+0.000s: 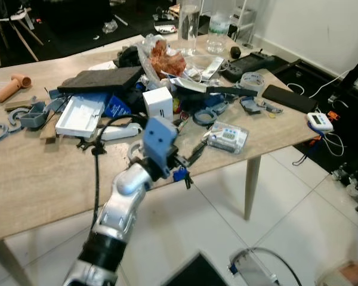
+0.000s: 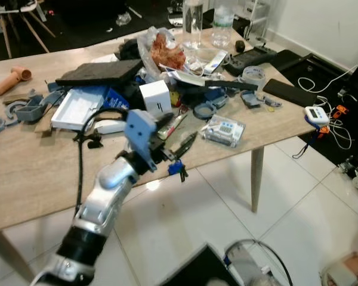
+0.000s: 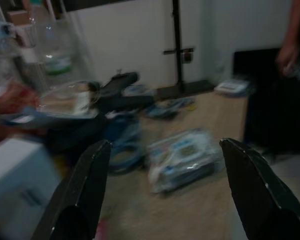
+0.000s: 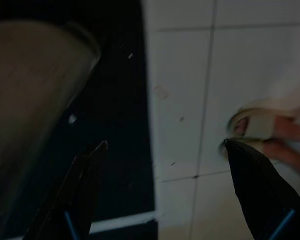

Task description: Picking trash to rubbish bin

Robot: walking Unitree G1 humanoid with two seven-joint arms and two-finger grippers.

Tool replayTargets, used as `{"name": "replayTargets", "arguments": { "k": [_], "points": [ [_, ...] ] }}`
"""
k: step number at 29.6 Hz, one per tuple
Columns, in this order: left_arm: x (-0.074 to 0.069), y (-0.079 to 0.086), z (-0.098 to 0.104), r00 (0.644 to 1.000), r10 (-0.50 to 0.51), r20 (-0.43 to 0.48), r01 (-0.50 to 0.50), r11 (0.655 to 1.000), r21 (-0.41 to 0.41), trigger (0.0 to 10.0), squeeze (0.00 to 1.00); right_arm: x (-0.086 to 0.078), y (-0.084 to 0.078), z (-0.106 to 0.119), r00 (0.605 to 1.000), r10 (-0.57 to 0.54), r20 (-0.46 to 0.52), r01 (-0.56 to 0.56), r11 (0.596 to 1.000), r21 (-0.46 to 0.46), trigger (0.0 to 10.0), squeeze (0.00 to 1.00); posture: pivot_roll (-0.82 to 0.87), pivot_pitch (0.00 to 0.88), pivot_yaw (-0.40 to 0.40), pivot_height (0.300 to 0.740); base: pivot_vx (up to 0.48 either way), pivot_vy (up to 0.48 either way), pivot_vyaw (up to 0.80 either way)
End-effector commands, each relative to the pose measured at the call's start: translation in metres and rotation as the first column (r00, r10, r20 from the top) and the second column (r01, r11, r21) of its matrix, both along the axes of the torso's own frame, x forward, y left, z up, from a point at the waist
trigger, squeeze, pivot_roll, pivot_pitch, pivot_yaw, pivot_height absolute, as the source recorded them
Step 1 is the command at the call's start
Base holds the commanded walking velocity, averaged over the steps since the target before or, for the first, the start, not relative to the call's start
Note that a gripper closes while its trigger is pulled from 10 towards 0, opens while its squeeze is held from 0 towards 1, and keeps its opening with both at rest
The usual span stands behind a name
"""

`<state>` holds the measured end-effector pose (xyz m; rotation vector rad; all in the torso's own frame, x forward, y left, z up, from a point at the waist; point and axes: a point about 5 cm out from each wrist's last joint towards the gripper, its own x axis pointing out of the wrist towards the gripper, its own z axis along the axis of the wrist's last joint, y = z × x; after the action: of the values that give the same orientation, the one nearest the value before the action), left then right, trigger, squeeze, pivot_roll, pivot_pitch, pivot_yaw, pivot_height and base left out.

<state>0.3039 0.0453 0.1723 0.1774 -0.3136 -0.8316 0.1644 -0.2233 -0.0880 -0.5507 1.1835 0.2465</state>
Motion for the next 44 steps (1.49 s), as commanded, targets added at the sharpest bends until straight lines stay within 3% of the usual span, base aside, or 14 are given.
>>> {"name": "replayTargets", "arguments": {
  "k": [1,12,17,19,22,31,34,37,39,44],
  "points": [
    [0.002,0.005,-0.006,1.0,0.026,-0.002,-0.026,0.998,0.063,10.0,0.0,-0.002,0.007,-0.002,1.0,0.007,-0.011,-0.007,1.0,0.012,10.0,0.0,0.02,0.089,0.025,0.74,0.371,0.0,0.0],
    [0.004,-0.003,-0.022,0.997,0.067,-0.036,-0.059,0.982,0.181,10.0,0.0,-0.004,0.008,-0.003,1.0,0.004,-0.019,-0.004,1.0,0.014,10.0,0.0,0.02,0.093,0.034,0.74,0.389,0.0,0.0],
    [-0.003,-0.007,-0.03,0.998,-0.001,-0.064,0.019,0.961,0.276,10.0,0.0,-0.005,0.012,-0.005,1.0,0.007,-0.024,-0.007,1.0,0.017,10.0,0.0,0.03,0.093,0.035,0.74,0.0,0.0,0.0],
    [-0.007,-0.003,-0.038,0.994,-0.041,-0.102,0.074,0.936,0.345,10.0,0.0,-0.006,0.013,-0.005,1.0,0.009,-0.026,-0.009,1.0,0.019,10.0,0.0,0.03,0.093,0.035,0.74,0.0,0.0,0.0],
    [-0.01,0.004,-0.041,0.988,-0.069,-0.14,0.117,0.922,0.37,10.0,0.0,-0.007,0.014,-0.005,0.999,0.012,-0.029,-0.011,1.0,0.019,10.0,0.0,0.03,0.096,0.036,0.74,0.0,0.0,0.0],
    [-0.018,0.029,-0.03,0.971,-0.142,-0.195,0.201,0.923,0.33,10.0,0.0,-0.014,0.015,-0.008,0.999,0.019,-0.046,-0.018,1.0,0.019,10.0,0.0,0.03,0.096,0.034,0.74,0.0,0.0,0.0],
    [-0.019,0.03,-0.029,0.969,-0.147,-0.198,0.207,0.922,0.328,10.0,0.0,-0.014,0.015,-0.009,0.999,0.02,-0.048,-0.019,1.0,0.019,10.0,0.0,0.03,0.096,0.034,0.74,0.0,0.0,0.0],
    [-0.028,0.034,-0.029,0.952,-0.191,-0.241,0.269,0.896,0.354,10.0,0.0,-0.016,0.017,-0.01,0.998,0.025,-0.052,-0.024,0.999,0.021,10.0,0.0,0.03,0.096,0.033,0.74,0.0,0.0,0.0],
    [-0.04,0.036,-0.034,0.924,-0.241,-0.297,0.349,0.849,0.397,10.0,0.0,-0.017,0.019,-0.01,0.998,0.031,-0.054,-0.029,0.999,0.022,10.0,0.0,0.03,0.098,0.033,0.74,0.0,0.0,0.0],
    [-0.044,0.039,-0.036,0.919,-0.229,-0.321,0.353,0.842,0.407,10.0,0.0,-0.016,0.021,-0.01,0.998,0.038,-0.055,-0.036,0.999,0.025,10.0,0.0,0.03,0.1,0.031,0.74,0.0,0.0,0.0]
  ]
}}
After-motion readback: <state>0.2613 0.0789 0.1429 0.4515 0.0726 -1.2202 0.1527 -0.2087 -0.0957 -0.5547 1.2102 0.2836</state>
